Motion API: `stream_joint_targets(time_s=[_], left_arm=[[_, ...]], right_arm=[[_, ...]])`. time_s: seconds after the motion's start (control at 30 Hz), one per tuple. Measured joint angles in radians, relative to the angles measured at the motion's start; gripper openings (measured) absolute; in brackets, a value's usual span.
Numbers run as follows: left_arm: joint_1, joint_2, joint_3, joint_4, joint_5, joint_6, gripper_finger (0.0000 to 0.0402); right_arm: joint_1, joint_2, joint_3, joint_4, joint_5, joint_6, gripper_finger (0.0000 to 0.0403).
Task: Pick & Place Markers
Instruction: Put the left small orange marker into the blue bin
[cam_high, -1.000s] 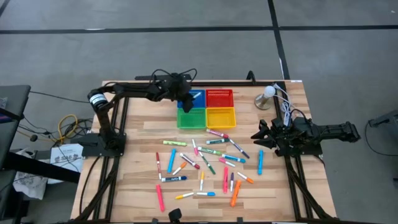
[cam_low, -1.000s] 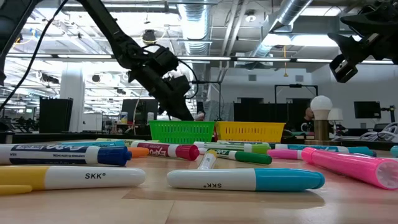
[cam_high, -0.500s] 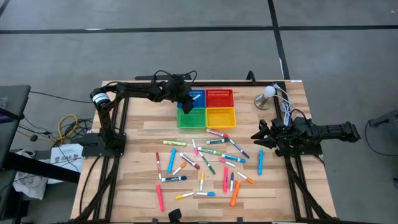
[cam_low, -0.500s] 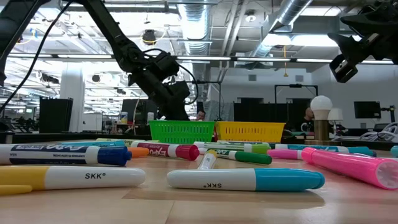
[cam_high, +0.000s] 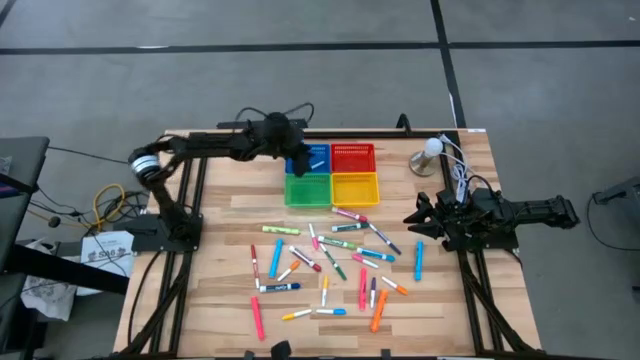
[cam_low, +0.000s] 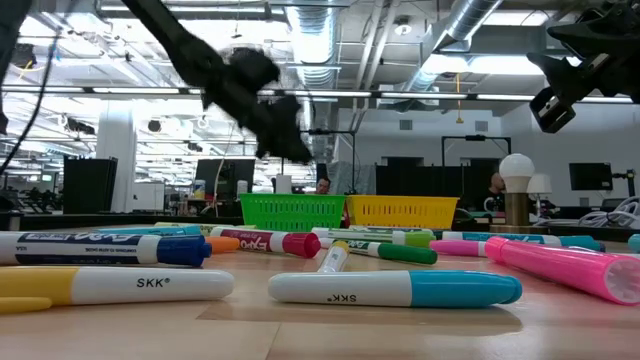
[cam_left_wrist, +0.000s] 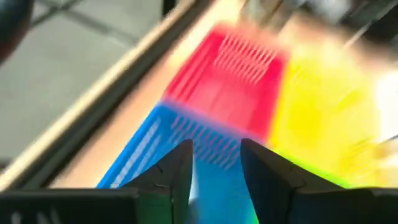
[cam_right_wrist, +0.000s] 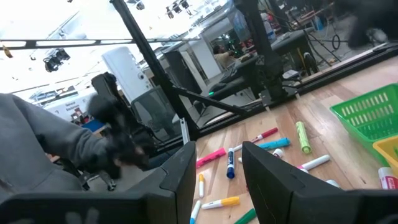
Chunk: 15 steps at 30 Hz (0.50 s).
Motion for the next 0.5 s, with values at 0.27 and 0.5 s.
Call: stream_joint_targets(time_s=[0.27, 0.5], left_arm=[[-0.194, -0.293, -0.058, -0.002, 0.044, -0.131, 0.0135], [-0.428, -0.470, -0.137, -0.003, 0.038, -0.166, 0.0135]], right_arm=[[0.000, 0.000, 0.000, 0.000, 0.001, 0.000, 0.0120], [0.000, 0.000, 0.000, 0.000, 0.002, 0.000, 0.0120]])
